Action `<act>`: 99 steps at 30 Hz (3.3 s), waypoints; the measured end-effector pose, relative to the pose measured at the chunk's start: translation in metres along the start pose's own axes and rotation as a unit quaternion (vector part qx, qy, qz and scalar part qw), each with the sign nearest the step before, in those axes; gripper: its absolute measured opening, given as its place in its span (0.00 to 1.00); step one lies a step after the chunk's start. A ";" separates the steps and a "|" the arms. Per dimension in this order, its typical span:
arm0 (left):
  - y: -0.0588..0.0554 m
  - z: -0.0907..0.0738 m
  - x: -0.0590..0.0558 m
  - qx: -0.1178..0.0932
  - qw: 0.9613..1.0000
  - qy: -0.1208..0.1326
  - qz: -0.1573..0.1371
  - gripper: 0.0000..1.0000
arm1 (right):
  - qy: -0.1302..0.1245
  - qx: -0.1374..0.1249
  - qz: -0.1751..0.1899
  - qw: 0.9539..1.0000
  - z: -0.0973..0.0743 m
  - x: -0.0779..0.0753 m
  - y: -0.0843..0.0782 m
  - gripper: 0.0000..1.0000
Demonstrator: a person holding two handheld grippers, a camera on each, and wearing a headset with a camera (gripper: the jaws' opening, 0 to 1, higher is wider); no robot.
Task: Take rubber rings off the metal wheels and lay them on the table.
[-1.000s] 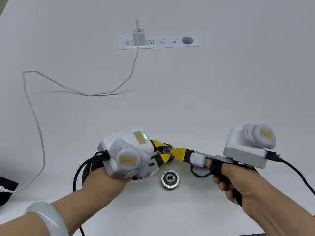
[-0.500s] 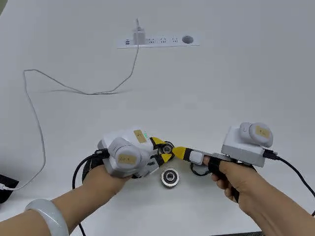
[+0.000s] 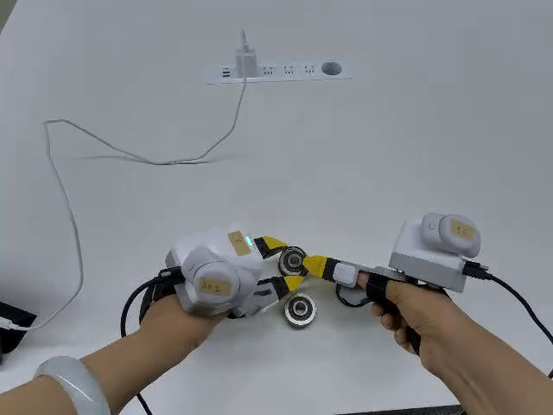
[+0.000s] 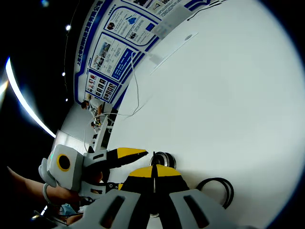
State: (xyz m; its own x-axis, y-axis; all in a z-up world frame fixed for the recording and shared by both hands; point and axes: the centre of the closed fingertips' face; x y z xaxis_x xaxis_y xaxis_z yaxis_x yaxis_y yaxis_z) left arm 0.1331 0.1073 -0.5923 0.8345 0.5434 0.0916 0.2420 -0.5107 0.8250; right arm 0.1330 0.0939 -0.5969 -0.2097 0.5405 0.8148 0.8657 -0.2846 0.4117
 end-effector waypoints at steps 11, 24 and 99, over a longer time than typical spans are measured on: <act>-0.002 -0.004 0.002 -0.005 1.000 0.007 -0.011 0.41 | 0.015 -0.002 -0.001 1.000 -0.002 0.012 -0.001 0.02; -0.008 -0.009 0.001 -0.010 1.000 0.010 -0.023 0.47 | 0.030 -0.012 0.002 0.999 -0.018 0.022 -0.006 0.02; 0.001 -0.002 -0.004 -0.010 1.000 0.002 -0.026 0.32 | -0.027 -0.010 -0.025 0.999 -0.034 -0.009 -0.005 0.10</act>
State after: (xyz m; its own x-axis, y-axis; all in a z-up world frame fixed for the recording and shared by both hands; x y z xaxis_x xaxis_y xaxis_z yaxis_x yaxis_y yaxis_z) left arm 0.1290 0.1061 -0.5907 0.8186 0.5722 0.0505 0.2755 -0.4681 0.8396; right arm 0.1148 0.0637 -0.5922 -0.2267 0.5961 0.7702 0.8455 -0.2721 0.4595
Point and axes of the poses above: the centre of the closed fingertips' face, and the gripper's own axes: z roughly forward along the fingers, x roughly to its left, y roughly out of its top, and after that the axes turned 4 degrees about y, right-handed
